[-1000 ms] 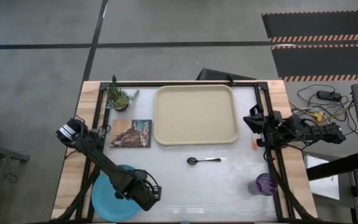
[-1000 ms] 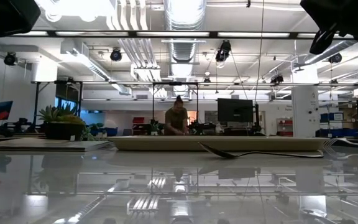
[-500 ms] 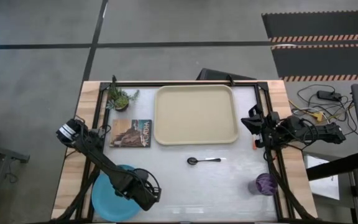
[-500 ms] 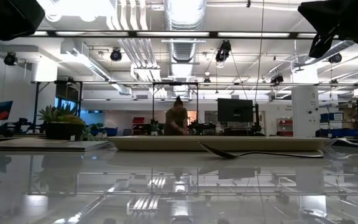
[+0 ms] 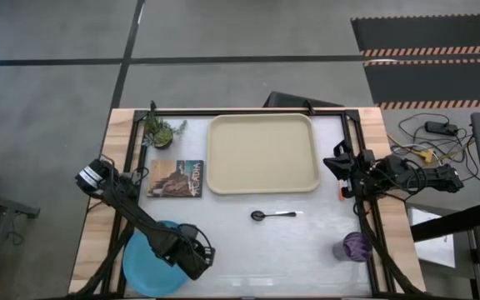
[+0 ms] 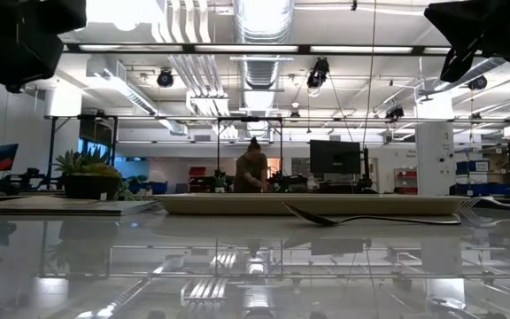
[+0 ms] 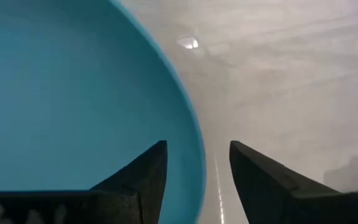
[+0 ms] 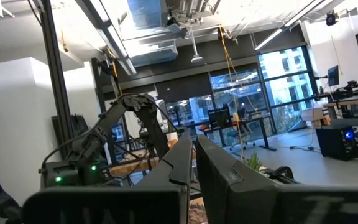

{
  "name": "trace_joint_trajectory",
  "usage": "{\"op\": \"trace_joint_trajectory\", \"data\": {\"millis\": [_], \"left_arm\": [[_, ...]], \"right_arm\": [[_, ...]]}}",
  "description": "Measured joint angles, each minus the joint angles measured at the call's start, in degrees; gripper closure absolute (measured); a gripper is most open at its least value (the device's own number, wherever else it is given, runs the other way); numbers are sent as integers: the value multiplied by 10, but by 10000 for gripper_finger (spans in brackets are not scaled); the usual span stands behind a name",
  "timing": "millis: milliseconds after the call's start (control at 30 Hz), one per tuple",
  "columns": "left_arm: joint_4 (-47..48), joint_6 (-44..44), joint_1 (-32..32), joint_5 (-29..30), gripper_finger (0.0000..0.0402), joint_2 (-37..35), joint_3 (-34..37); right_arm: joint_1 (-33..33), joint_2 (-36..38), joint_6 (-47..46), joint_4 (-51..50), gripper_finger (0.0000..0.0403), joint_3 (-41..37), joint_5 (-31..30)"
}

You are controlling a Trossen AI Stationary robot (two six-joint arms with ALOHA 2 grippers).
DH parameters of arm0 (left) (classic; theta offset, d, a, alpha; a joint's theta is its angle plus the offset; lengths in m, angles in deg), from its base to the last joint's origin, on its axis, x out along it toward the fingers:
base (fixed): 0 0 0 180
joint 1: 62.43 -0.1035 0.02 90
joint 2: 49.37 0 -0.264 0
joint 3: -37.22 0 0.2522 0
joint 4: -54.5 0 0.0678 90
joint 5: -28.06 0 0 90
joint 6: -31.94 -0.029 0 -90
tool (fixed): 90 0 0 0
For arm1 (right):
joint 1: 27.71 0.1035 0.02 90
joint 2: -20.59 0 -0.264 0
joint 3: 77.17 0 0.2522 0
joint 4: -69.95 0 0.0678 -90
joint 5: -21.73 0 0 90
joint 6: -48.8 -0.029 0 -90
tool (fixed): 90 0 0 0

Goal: Pick and place plate/cup/fork/spoon on tray
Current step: Put the blue plate on the left of the white tray

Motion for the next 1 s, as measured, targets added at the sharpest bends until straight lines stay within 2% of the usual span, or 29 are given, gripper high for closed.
{"op": "trace_joint_trajectory", "data": {"millis": [100, 233, 533, 800, 1000], "left_arm": [[-3, 1, 0, 1, 250, 0, 7], [-24, 2, 0, 2, 277, 0, 26], [-39, 4, 0, 14, 387, 0, 27], [-37, 2, 0, 17, 397, 0, 9], [-20, -24, 0, 16, 400, 0, -39]], "right_arm": [[0, 0, 1, 0, 390, 0, 0], [0, 0, 1, -1, 390, 0, 0], [0, 0, 1, -1, 390, 0, 0], [0, 0, 1, -2, 390, 0, 0], [0, 0, 2, -3, 390, 0, -1]]}}
